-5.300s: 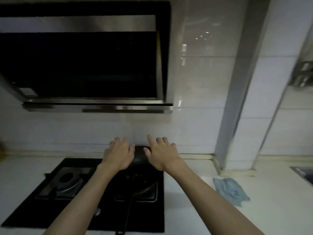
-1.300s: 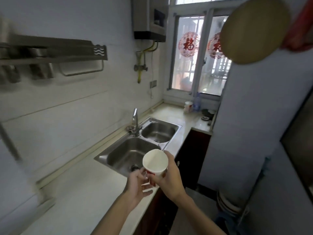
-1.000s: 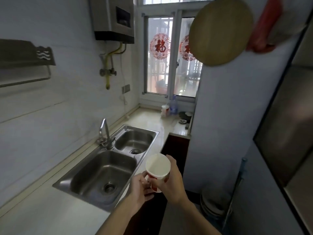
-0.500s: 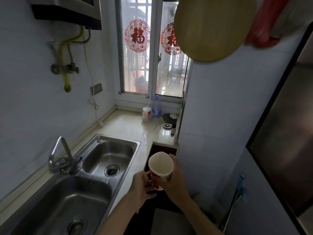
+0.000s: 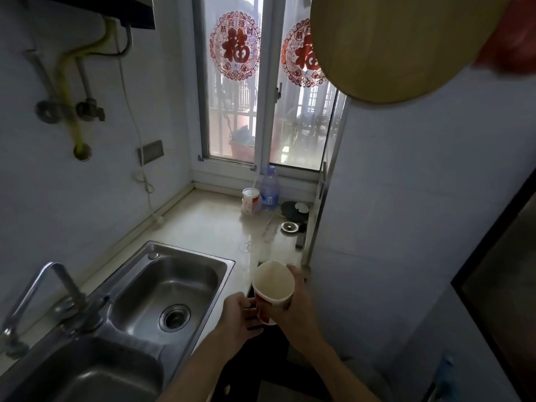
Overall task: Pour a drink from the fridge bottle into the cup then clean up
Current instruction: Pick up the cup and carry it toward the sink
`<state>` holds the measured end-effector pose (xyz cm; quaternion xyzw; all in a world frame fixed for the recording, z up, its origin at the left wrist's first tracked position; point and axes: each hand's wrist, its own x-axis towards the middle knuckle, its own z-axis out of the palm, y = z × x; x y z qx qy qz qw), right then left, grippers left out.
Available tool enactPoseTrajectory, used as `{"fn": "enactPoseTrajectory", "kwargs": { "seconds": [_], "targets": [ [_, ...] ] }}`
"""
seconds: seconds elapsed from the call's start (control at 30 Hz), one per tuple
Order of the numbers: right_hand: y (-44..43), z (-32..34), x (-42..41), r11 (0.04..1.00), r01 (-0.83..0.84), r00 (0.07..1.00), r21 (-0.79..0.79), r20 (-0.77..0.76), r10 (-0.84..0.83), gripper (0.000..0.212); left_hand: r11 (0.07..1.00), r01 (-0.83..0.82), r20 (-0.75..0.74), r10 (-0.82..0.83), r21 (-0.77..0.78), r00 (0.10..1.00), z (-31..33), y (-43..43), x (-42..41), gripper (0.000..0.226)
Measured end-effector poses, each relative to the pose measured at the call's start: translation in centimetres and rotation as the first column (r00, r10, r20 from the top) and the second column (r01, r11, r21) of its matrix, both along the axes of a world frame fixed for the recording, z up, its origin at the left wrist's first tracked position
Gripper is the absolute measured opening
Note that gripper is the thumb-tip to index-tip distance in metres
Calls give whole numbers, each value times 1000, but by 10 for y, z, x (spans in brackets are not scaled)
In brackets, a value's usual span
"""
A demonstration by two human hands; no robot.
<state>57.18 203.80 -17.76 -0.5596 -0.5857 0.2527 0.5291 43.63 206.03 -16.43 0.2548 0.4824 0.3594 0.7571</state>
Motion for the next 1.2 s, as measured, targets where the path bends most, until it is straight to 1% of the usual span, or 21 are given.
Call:
{"fn": "enactPoseTrajectory", "kwargs": {
  "seconds": [0.17,0.3,0.4,0.53,0.7,0.83,0.97,1.1,1.2],
  "targets": [
    [62,-8,24,998,-45,999,-31,-8,45,77,995,-95,-20,95,-3,995,-4,57,25,39],
    [107,-14,42,996,-82,997,-39,8,83,80,986,-166,-31,166,-12,986,-11,99,43,47],
    [141,-24,54,993,-106,994,-56,-1,107,78,976,-216,-32,215,-24,976,-17,128,52,52],
    [184,-39,60,988,-116,993,-99,26,119,87,966,-255,-39,254,-43,966,-26,165,59,54],
    [239,-55,57,987,-110,993,-121,38,116,86,953,-294,-30,293,-70,956,-38,217,60,44],
    [289,-72,54,983,-108,990,-148,72,120,91,946,-308,-84,301,-102,950,-58,268,57,46],
    [339,-91,50,976,-101,985,-190,121,126,93,946,-288,-143,268,-151,953,-78,321,54,32],
    [378,-99,47,975,-87,985,-206,127,115,84,944,-255,-143,228,-210,963,-92,366,51,26],
    [401,-109,46,970,-87,986,-227,121,117,83,930,-270,-152,238,-251,959,-105,392,52,26]
  ]
}}
